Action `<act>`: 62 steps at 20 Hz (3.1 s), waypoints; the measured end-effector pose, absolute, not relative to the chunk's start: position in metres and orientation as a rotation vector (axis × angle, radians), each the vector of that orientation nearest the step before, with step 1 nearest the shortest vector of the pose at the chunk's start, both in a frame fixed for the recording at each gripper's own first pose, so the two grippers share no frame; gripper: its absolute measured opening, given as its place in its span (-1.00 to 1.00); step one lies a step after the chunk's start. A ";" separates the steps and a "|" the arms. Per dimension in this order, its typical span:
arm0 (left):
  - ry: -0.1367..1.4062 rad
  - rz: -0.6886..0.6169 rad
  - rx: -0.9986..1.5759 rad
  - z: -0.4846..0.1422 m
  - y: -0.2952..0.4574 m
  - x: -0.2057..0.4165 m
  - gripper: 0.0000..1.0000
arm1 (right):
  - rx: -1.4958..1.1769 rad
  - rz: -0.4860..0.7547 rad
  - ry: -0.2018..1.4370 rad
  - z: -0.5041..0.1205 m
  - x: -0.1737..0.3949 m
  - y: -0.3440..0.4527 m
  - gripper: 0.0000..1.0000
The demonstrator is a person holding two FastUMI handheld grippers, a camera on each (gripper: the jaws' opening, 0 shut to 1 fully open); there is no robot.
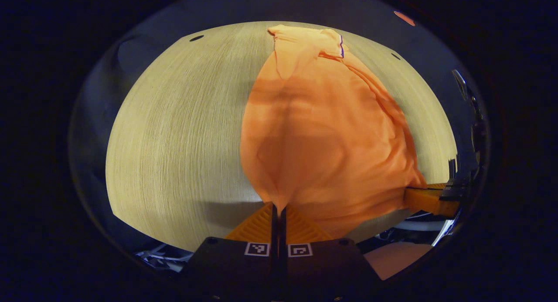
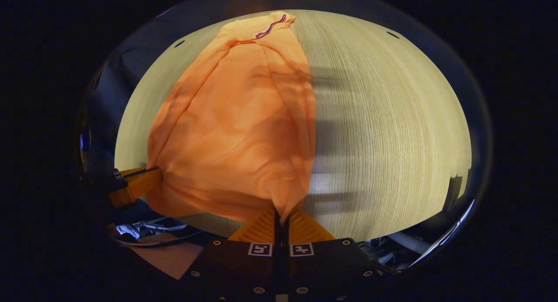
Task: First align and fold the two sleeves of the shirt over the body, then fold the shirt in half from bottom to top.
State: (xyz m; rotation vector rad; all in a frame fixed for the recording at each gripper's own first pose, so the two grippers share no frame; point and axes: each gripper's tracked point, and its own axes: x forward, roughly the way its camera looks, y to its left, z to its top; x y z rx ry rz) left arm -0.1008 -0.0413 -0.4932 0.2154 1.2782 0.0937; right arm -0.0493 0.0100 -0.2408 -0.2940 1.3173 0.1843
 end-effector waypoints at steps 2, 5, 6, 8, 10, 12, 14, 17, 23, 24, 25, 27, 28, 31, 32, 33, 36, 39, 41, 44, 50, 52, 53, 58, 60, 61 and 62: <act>1.270 0.099 0.217 -0.485 -0.039 -0.097 -0.98 | -0.275 0.195 1.299 -0.231 -0.041 0.015 -0.99; 1.225 0.108 0.191 -0.463 -0.041 -0.080 -0.99 | -0.261 0.212 1.241 -0.205 -0.019 0.020 -0.99; 1.206 0.108 0.179 -0.454 -0.044 -0.073 -0.99 | -0.252 0.218 1.220 -0.196 -0.011 0.024 -1.00; 1.148 0.110 0.180 -0.432 -0.047 -0.052 -0.98 | -0.250 0.233 1.181 -0.179 0.006 0.030 -1.00; 1.091 0.095 0.215 -0.417 -0.052 -0.026 -0.99 | -0.252 0.246 1.142 -0.163 0.021 0.035 -1.00; 1.048 0.076 0.225 -0.405 -0.058 -0.005 -0.99 | -0.259 0.249 1.099 -0.149 0.039 0.037 -1.00; 1.009 0.060 0.236 -0.393 -0.064 0.017 -0.98 | -0.250 0.253 1.068 -0.135 0.055 0.041 -1.00; 0.965 0.033 0.253 -0.376 -0.072 0.050 -0.98 | -0.258 0.261 1.001 -0.111 0.085 0.048 -1.00; 0.893 0.028 0.239 -0.343 -0.076 0.120 -0.98 | -0.261 0.279 0.903 -0.078 0.146 0.070 -1.00; 0.871 0.026 0.249 -0.337 -0.077 0.133 -0.98 | -0.264 0.280 0.885 -0.073 0.157 0.074 -0.99; 0.846 0.023 0.264 -0.330 -0.081 0.146 -0.98 | -0.273 0.283 0.867 -0.069 0.168 0.078 -0.99; 0.815 0.015 0.280 -0.320 -0.085 0.177 -0.99 | -0.278 0.279 0.838 -0.059 0.189 0.083 -0.99; 0.812 0.020 0.271 -0.317 -0.086 0.191 -0.99 | -0.277 0.275 0.832 -0.057 0.199 0.085 -1.00; 0.793 0.036 0.240 -0.312 -0.082 0.228 -0.99 | -0.252 0.270 0.808 -0.054 0.232 0.097 -0.99; 0.788 0.039 0.237 -0.312 -0.080 0.242 -0.99 | -0.251 0.269 0.806 -0.055 0.243 0.099 -1.00; 0.787 0.041 0.235 -0.312 -0.079 0.254 -0.99 | -0.256 0.270 0.804 -0.056 0.254 0.101 -0.99; 0.786 0.046 0.229 -0.317 -0.077 0.291 -0.99 | -0.268 0.259 0.803 -0.064 0.288 0.107 -0.99; 0.785 0.046 0.237 -0.327 -0.069 0.328 -0.99 | -0.256 0.243 0.813 -0.074 0.320 0.114 -0.99; 0.803 0.052 0.239 -0.340 -0.064 0.346 -0.99 | -0.245 0.239 0.828 -0.087 0.338 0.118 -1.00; 0.845 0.058 0.262 -0.366 -0.055 0.366 -0.99 | -0.221 0.224 0.864 -0.111 0.358 0.121 -0.99; 0.856 0.102 0.276 -0.386 -0.042 0.381 -0.82 | -0.216 0.185 0.880 -0.142 0.382 0.117 -0.75; 0.852 0.105 0.297 -0.387 -0.038 0.385 -0.76 | -0.208 0.182 0.876 -0.145 0.386 0.116 -0.70; 0.850 0.106 0.299 -0.388 -0.038 0.387 -0.65 | -0.202 0.194 0.876 -0.144 0.386 0.118 -0.27; 0.762 0.151 0.280 -0.365 -0.036 0.387 0.99 | -0.174 0.205 0.837 -0.132 0.384 0.120 1.00; 0.704 0.164 0.267 -0.344 -0.038 0.384 0.99 | -0.160 0.210 0.809 -0.118 0.380 0.122 0.99; 0.674 0.158 0.263 -0.331 -0.042 0.382 0.99 | -0.151 0.213 0.788 -0.111 0.378 0.123 1.00; 0.648 0.152 0.269 -0.316 -0.046 0.378 0.99 | -0.141 0.219 0.762 -0.099 0.374 0.126 0.99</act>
